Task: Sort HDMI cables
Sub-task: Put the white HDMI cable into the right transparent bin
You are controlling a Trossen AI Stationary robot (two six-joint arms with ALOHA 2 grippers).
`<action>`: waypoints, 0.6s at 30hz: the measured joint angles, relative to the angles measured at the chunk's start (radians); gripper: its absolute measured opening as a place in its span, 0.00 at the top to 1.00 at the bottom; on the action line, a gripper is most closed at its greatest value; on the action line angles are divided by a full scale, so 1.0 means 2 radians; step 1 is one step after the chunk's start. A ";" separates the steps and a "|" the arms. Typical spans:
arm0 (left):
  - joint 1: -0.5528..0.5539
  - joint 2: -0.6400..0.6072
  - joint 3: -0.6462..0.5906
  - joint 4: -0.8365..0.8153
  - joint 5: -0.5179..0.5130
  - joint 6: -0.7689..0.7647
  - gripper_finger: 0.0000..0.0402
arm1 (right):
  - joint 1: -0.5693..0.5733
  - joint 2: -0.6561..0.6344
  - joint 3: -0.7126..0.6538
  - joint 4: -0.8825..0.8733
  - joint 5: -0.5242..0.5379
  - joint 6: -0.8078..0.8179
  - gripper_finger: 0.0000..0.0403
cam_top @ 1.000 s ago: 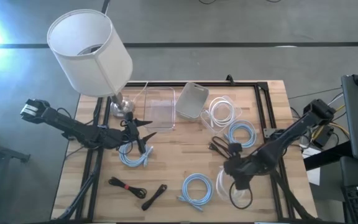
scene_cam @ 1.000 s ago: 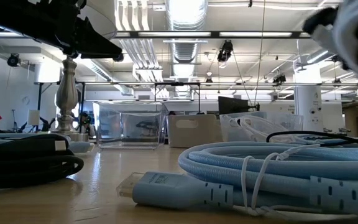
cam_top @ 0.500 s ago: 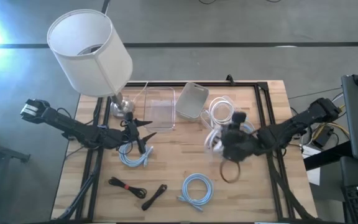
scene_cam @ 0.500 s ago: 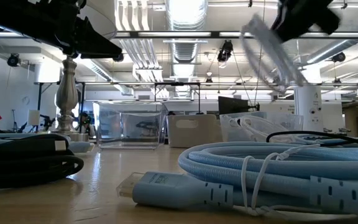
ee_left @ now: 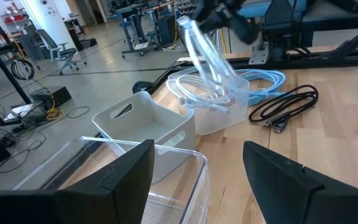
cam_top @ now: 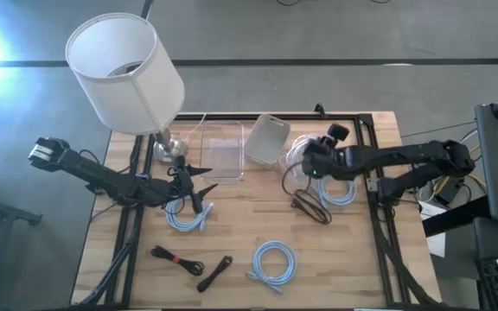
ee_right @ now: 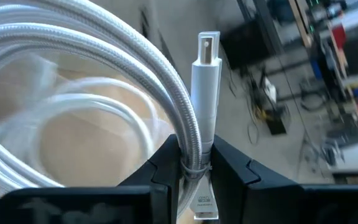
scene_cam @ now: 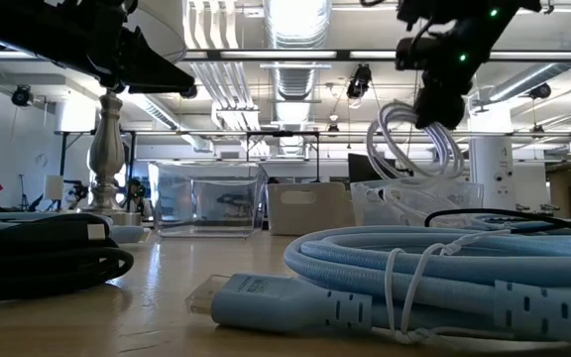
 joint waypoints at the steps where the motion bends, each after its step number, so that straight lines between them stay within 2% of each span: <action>1: 0.000 0.000 0.000 0.000 0.000 0.000 0.38 | -0.010 0.000 0.000 0.003 0.000 -0.002 0.84; 6: 0.000 0.000 0.000 0.000 0.000 0.000 0.38 | -0.047 0.001 -0.004 0.034 -0.008 -0.001 0.84; 12: 0.000 0.000 0.000 0.000 0.000 0.000 0.38 | -0.072 0.019 -0.017 0.066 -0.102 -0.033 0.84; 18: 0.000 0.000 0.000 -0.001 0.000 -0.001 0.38 | -0.074 0.048 -0.024 0.065 -0.109 -0.039 0.84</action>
